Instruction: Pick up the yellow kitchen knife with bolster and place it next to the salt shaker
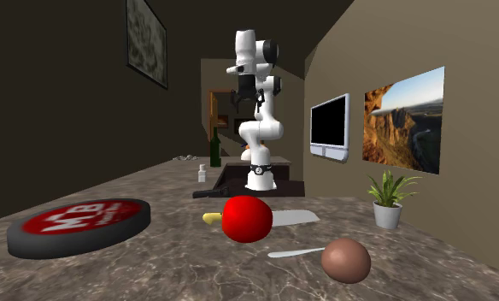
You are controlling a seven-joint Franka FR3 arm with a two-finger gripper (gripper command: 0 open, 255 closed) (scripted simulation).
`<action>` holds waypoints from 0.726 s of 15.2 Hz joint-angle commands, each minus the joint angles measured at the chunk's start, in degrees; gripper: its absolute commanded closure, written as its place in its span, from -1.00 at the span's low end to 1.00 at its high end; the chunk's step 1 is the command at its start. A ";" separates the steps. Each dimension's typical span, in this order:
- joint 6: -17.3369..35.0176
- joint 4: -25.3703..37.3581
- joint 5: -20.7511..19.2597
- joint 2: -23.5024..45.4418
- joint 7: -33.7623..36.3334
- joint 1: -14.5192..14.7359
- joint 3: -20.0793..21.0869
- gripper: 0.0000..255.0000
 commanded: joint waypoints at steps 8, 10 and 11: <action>10.85 -3.39 7.15 5.97 19.07 -1.20 8.63 -1.00; 14.22 -3.44 8.67 8.72 24.33 -1.60 10.98 -1.00; 15.93 -3.31 9.30 10.24 26.94 -1.83 12.12 -1.00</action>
